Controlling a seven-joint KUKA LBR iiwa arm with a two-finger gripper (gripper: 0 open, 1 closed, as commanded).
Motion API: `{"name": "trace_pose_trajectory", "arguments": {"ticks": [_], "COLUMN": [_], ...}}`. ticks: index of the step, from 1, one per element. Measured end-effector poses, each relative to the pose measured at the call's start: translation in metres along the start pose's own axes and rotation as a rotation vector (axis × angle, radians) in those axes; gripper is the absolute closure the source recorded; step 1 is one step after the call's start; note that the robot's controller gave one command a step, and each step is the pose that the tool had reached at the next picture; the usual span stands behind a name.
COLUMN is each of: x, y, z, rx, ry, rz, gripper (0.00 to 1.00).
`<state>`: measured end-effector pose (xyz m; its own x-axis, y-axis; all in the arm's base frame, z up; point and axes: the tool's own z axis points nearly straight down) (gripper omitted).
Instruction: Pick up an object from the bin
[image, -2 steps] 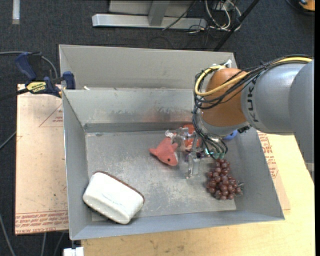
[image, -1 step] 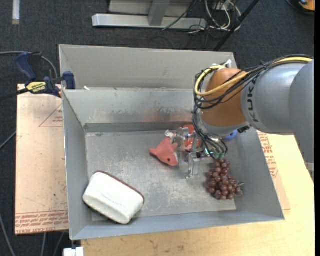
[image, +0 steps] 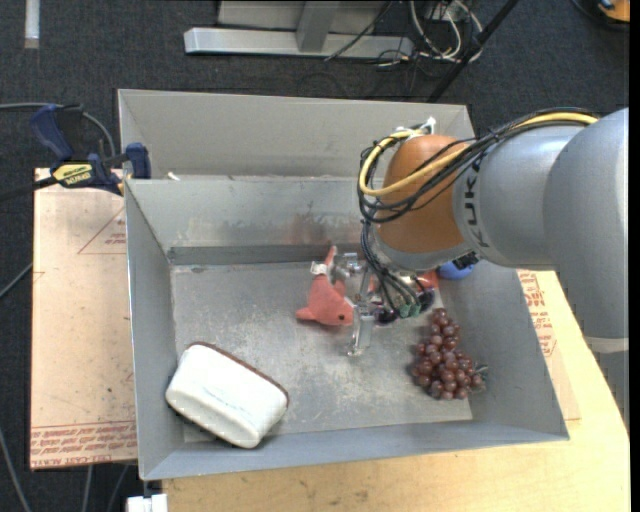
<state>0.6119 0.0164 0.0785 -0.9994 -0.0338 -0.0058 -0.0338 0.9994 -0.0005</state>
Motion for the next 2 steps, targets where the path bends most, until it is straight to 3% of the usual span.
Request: {"name": "trace_pose_trajectory", "arguments": {"ticks": [1,2], "x": [-0.0277,-0.0277], "y": [0.0365,0.0366], "z": [-0.0017,-0.0017], "rx": [-0.003,-0.002], "ry": [-0.001,0.000], "rz": [-0.045,-0.046], "gripper": [1.00,0.00]}}
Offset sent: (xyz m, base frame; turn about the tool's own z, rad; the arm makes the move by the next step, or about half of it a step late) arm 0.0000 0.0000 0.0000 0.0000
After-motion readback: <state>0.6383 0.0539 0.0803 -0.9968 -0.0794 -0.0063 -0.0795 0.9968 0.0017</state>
